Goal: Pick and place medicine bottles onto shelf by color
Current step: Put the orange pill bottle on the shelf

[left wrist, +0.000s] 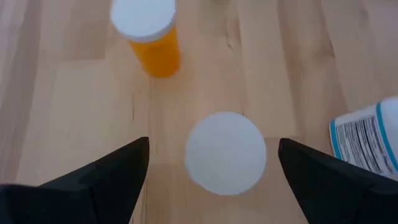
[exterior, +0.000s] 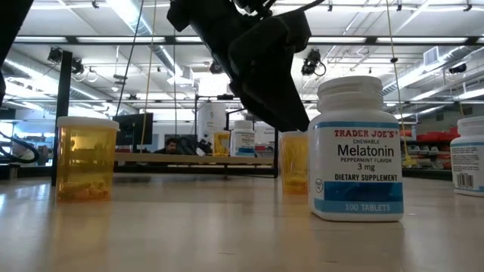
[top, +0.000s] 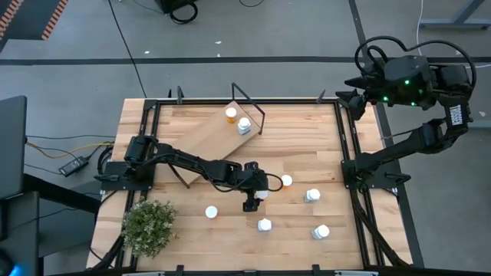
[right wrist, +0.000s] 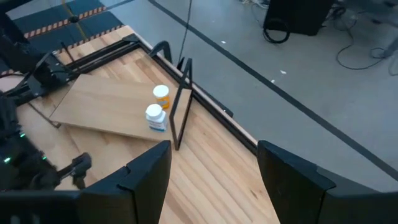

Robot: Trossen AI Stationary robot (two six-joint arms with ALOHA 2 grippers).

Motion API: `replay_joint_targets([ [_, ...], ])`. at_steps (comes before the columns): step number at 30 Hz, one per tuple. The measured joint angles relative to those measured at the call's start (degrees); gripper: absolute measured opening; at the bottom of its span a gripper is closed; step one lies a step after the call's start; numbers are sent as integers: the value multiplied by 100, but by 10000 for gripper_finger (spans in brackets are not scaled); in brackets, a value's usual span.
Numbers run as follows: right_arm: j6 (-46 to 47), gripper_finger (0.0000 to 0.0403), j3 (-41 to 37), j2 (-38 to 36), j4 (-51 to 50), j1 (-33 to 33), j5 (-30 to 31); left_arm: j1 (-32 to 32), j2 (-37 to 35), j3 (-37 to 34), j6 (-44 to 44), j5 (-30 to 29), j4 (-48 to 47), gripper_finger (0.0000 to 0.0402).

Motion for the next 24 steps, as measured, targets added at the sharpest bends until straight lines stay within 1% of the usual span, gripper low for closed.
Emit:
replay_joint_targets([
  [5,72,245,-2,42,0,0,40,-1,0,0,265,5,-5,360],
  [10,177,245,-2,72,0,0,40,42,107,6,337,17,85,355],
  [11,179,245,-2,81,0,0,40,45,117,-9,318,64,33,355],
  [13,185,245,-2,91,0,0,40,49,212,17,312,155,244,355],
  [17,195,245,-2,94,0,0,38,18,306,0,228,155,233,355],
  [21,229,245,-2,94,0,0,38,12,302,17,-6,134,270,355],
  [24,229,245,-2,94,1,0,34,16,174,24,-38,105,275,355],
])
